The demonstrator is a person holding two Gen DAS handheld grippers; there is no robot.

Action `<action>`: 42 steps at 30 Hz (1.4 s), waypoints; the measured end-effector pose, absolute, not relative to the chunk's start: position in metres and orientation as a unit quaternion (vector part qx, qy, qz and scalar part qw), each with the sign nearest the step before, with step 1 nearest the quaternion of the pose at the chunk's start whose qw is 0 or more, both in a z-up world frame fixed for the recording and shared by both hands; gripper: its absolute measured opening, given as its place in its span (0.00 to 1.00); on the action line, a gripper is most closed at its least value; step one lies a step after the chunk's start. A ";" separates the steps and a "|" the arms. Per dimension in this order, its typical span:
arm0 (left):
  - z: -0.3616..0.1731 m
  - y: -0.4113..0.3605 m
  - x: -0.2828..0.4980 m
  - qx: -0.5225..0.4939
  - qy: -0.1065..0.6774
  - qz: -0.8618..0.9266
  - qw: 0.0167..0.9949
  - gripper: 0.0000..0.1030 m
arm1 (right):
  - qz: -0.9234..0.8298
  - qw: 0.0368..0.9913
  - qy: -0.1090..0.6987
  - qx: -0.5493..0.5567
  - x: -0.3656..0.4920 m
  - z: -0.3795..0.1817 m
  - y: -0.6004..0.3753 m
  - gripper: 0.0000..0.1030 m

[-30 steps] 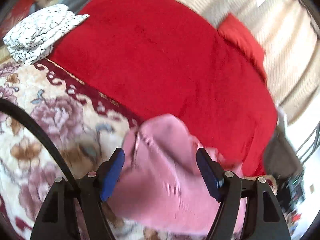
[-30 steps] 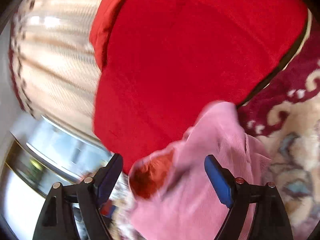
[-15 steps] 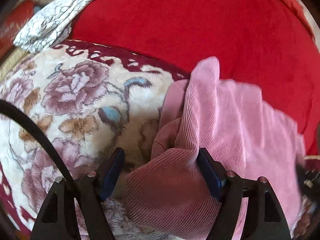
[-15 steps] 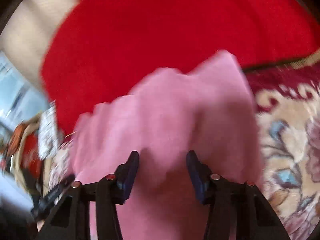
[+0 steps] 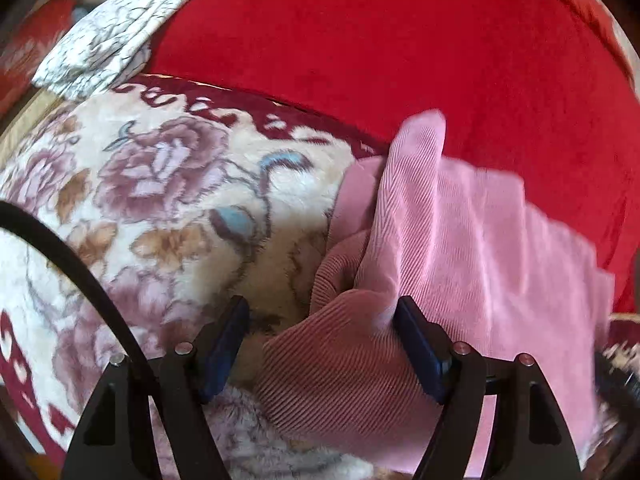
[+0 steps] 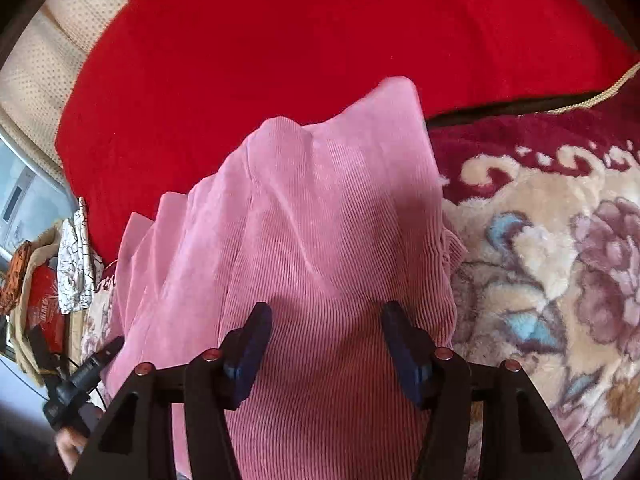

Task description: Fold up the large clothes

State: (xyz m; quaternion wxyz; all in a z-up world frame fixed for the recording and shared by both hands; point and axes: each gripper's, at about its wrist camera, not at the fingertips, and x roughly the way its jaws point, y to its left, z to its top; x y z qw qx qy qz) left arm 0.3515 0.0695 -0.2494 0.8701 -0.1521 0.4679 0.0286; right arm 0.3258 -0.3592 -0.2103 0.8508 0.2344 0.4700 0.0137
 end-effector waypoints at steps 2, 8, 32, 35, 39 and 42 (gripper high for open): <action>-0.238 0.074 0.339 -0.153 0.446 0.040 0.881 0.75 | 0.020 0.860 0.459 0.222 0.313 -0.195 -0.353 0.60; -0.221 0.095 0.293 -0.203 0.414 0.055 0.886 0.74 | 0.105 0.881 0.393 0.240 0.273 -0.156 -0.321 0.60; -0.255 0.063 0.302 -0.342 0.386 -0.030 0.856 0.47 | 0.175 0.856 0.444 0.200 0.312 -0.239 -0.231 0.23; -0.246 0.050 0.305 -0.293 0.368 -0.030 0.882 0.35 | 0.180 0.861 0.437 0.191 0.310 -0.238 -0.230 0.23; -0.240 0.040 0.304 -0.245 0.358 -0.019 0.901 0.39 | 0.190 0.860 0.432 0.193 0.307 -0.238 -0.235 0.23; -0.253 0.047 0.314 -0.276 0.383 -0.019 0.881 0.58 | 0.196 0.859 0.431 0.195 0.306 -0.238 -0.236 0.23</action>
